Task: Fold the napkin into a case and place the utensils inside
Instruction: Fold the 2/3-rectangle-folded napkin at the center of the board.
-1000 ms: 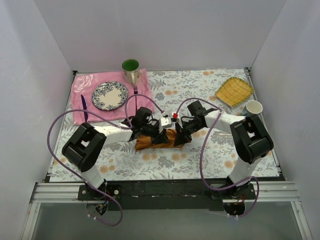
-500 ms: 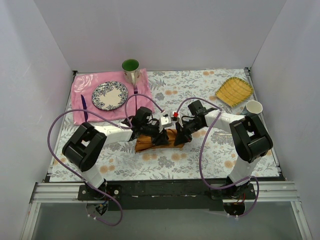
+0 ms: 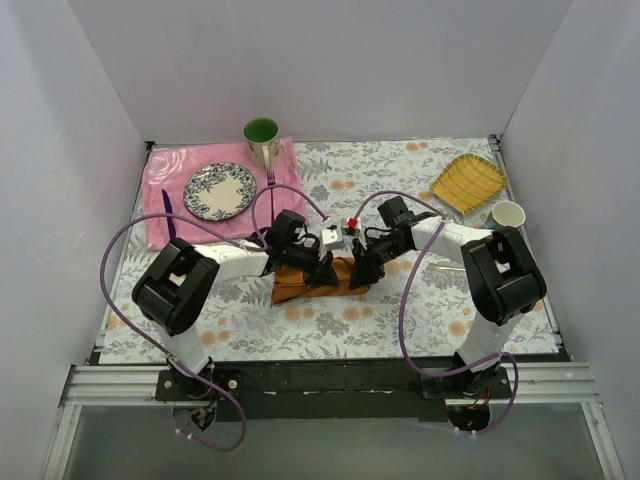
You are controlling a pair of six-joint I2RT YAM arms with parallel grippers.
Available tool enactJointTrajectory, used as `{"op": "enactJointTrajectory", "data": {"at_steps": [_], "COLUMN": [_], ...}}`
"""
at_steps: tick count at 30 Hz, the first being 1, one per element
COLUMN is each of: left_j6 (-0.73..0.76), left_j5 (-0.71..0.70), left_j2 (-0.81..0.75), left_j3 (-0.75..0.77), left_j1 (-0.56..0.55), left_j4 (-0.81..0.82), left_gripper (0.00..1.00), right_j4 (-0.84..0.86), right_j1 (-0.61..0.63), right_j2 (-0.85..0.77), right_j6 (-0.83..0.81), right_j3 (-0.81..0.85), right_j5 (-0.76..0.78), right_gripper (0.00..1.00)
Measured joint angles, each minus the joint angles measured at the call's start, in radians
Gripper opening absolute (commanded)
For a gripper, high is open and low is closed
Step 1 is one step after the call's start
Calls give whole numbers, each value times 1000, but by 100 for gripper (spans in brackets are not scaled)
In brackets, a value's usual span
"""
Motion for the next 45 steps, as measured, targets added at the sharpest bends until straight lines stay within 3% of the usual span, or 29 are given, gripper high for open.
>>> {"op": "enactJointTrajectory", "data": {"at_steps": [5,10,22,45], "left_j6": [-28,-91,-269,-570], "left_j5": [44,85,124,103], "left_j2": [58,101,146,205], "left_j3": [24,63,114,124], "left_j1": [26,51,105,126], "left_j4": [-36,-73,-92,-124], "left_gripper": [0,0,0,0], "right_j4": [-6,28,102,166], "right_j1": [-24,-48,-31,132], "right_j2": [-16,-59,-60,-50], "right_j6": [79,185,337,344], "right_j3": [29,42,84,48], "right_j5": [29,108,349,584], "right_gripper": [41,33,35,33]}}
